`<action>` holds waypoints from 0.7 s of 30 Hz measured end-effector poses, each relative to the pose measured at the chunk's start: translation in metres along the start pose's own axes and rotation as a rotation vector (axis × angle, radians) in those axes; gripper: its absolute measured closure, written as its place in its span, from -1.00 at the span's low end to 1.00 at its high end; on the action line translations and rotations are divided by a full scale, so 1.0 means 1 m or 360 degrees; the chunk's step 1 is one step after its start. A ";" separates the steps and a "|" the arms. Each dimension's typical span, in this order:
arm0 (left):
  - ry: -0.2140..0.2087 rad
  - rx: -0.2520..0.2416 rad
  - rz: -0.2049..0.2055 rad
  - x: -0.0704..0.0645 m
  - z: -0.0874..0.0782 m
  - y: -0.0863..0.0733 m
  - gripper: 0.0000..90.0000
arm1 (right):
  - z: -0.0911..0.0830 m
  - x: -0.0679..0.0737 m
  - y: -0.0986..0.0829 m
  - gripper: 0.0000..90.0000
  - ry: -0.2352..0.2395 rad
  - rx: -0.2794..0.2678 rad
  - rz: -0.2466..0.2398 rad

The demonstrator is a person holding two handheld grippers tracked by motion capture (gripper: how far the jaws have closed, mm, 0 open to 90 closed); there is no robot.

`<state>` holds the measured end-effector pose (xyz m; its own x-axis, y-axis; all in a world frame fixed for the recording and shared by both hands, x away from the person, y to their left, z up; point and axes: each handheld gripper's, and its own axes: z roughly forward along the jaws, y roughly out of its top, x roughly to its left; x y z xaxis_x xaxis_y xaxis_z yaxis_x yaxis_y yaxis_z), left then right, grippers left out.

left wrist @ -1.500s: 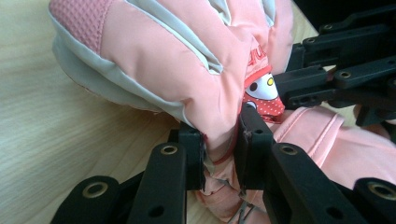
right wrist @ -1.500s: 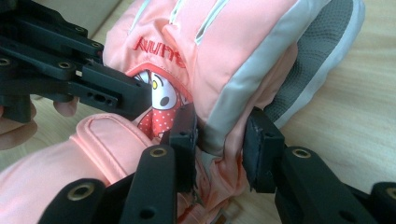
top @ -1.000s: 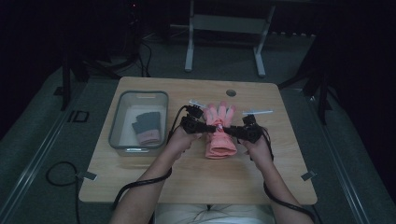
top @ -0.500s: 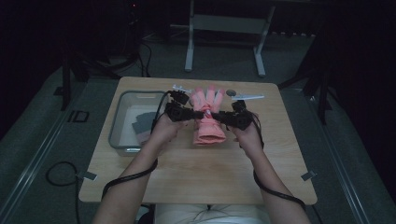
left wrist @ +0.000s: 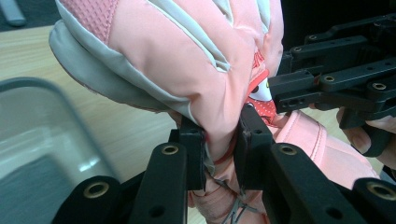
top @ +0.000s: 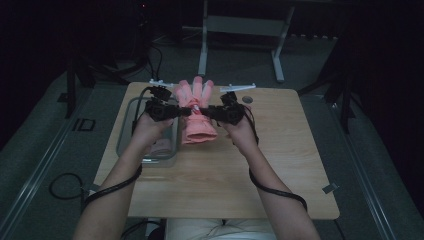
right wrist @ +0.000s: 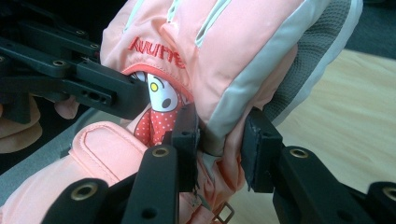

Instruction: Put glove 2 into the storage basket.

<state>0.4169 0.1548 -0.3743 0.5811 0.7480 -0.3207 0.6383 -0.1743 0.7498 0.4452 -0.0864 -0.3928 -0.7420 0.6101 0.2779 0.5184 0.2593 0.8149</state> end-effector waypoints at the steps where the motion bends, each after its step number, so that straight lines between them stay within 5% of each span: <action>1: 0.0016 -0.0005 -0.0003 0.003 -0.005 0.000 0.67 | 0.003 0.002 0.003 0.55 0.0007 0.0003 -0.0005; 13: 0.0194 -0.0029 -0.0132 0.047 -0.050 -0.022 0.67 | 0.067 0.040 0.027 0.54 0.0111 0.0067 -0.0079; 21: 0.0240 -0.0006 -0.0256 0.082 -0.049 -0.048 0.67 | 0.115 0.047 0.022 0.54 0.0147 0.0150 -0.0093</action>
<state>0.4087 0.2559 -0.4081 0.3893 0.8535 -0.3464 0.7148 -0.0427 0.6980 0.4705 0.0341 -0.4207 -0.8060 0.5212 0.2804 0.5072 0.3643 0.7810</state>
